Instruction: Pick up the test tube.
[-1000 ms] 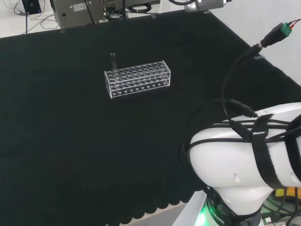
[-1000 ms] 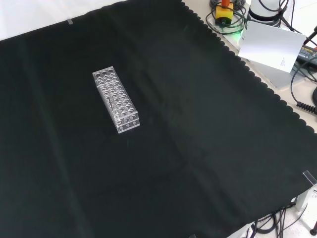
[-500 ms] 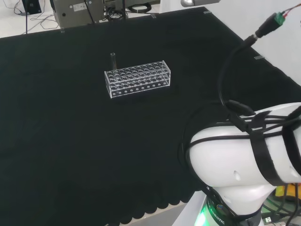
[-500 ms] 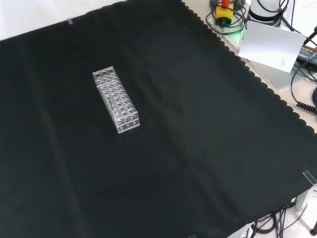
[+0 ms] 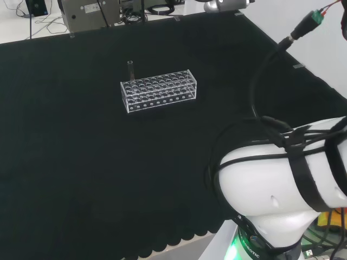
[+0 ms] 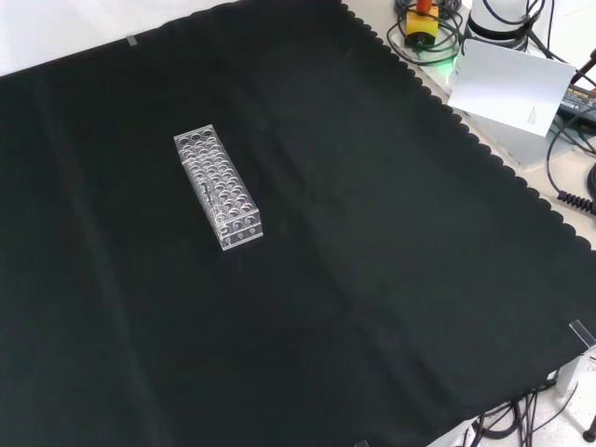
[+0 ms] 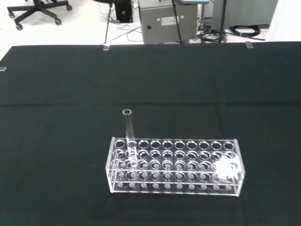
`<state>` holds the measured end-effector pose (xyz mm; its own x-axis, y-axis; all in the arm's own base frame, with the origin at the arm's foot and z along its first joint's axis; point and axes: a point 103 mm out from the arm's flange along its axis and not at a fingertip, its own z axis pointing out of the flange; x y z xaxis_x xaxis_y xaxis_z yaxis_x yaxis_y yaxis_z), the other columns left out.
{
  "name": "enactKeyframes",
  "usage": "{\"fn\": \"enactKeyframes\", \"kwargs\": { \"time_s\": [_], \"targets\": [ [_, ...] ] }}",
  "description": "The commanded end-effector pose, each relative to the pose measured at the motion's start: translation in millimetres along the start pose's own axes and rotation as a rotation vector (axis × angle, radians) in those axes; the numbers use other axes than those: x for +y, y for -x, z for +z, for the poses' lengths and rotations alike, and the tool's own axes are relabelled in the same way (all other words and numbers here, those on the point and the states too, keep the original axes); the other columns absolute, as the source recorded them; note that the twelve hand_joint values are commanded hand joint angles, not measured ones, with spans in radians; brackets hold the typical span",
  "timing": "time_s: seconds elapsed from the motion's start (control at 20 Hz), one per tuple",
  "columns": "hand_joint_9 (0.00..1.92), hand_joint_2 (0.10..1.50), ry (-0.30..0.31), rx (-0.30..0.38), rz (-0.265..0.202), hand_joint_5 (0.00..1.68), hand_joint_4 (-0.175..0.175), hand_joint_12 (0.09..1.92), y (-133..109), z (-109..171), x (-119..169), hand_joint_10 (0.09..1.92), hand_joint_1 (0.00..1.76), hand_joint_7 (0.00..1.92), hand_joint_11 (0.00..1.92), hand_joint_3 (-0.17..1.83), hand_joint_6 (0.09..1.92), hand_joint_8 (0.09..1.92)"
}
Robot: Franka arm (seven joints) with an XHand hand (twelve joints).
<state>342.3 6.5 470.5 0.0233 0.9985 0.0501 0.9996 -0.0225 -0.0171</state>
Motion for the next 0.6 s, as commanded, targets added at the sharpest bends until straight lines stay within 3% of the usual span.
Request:
{"fn": "enactKeyframes", "kwargs": {
  "time_s": [0.05, 0.6],
  "targets": [
    [0.26, 1.01, -0.054, 0.057, -0.063, 0.37, -0.118, 1.57, -11, 25, 81, 0.95, 0.92, 0.25, 0.14, -0.17, 0.11, 0.90],
    [0.33, 1.02, -0.190, 0.057, -0.095, 0.39, -0.125, 1.55, -13, 73, 152, 0.94, 0.94, 0.33, 0.20, -0.17, 0.12, 0.91]
  ]
}}
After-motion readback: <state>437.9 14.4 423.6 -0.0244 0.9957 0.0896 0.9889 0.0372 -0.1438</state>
